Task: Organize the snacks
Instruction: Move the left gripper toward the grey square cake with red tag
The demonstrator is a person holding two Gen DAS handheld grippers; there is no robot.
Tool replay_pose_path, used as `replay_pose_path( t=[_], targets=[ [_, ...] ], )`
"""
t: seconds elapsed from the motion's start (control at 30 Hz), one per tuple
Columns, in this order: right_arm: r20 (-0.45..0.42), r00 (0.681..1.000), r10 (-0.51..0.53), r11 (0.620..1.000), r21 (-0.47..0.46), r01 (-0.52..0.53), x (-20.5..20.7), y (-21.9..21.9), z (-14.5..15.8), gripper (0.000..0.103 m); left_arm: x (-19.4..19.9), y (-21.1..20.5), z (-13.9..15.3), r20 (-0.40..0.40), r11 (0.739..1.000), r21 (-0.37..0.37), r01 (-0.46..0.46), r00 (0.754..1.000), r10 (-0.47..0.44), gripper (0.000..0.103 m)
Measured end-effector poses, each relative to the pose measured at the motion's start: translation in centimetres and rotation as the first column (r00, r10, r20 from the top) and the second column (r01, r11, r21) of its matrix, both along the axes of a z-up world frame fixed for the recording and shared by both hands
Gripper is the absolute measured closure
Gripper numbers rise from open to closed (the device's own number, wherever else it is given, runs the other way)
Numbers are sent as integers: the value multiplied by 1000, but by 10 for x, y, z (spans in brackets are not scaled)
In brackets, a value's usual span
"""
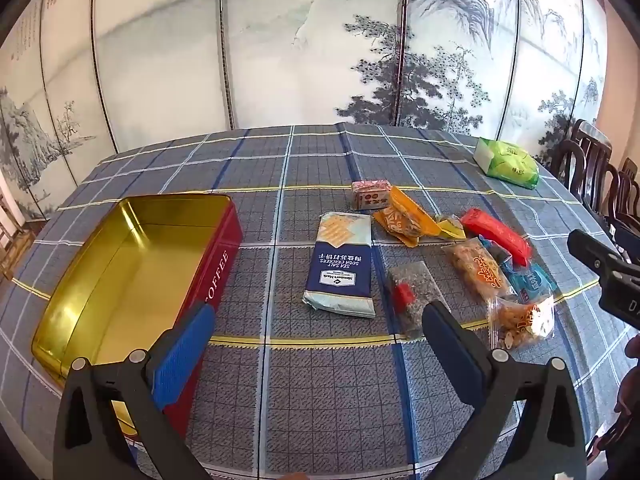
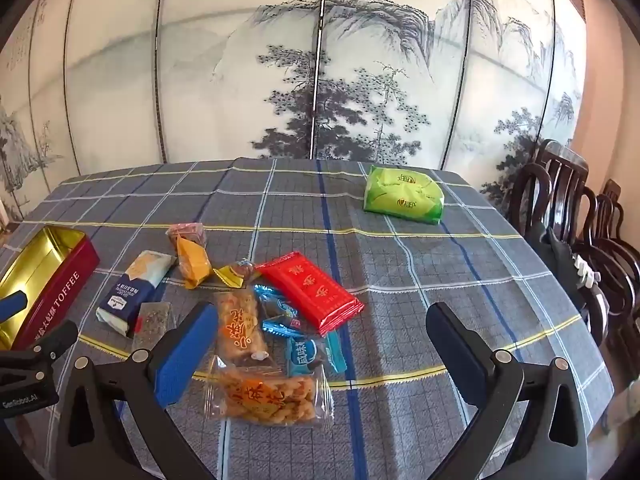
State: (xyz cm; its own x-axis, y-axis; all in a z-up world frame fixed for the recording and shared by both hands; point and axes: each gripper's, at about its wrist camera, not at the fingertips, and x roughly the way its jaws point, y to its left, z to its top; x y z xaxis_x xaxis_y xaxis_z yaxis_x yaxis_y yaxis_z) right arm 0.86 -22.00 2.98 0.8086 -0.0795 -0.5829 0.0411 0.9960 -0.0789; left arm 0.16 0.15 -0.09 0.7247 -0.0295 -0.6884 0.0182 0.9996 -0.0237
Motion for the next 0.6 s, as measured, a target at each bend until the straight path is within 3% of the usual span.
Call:
replay_pose_path(
  t=[0.17,0.23,0.3,0.47,0.6],
  targets=[
    [7,1000,18,999,-49,-17,-15,22,-2,0,1,5,2,64,999,35,-36,997,34,0],
    [-24,1000,16,999,-30,-17,-3,21,-5,0,0,4,-1,89,998,67,-12,996,6,0],
    [-9,1000,7,999,-42,-8,-5,26,-6,0,3,3,-2,76,996,86,2,997,-9,1],
    [61,998,-4,999,-41,6,-14,28,-20,0,1,7,-10,55,999,41,6,998,-8,1],
    [58,998,19,999,-28,-17,-12,26,-39,0,-3,6,-17,39,997,73,4,999,-7,1]
  ],
)
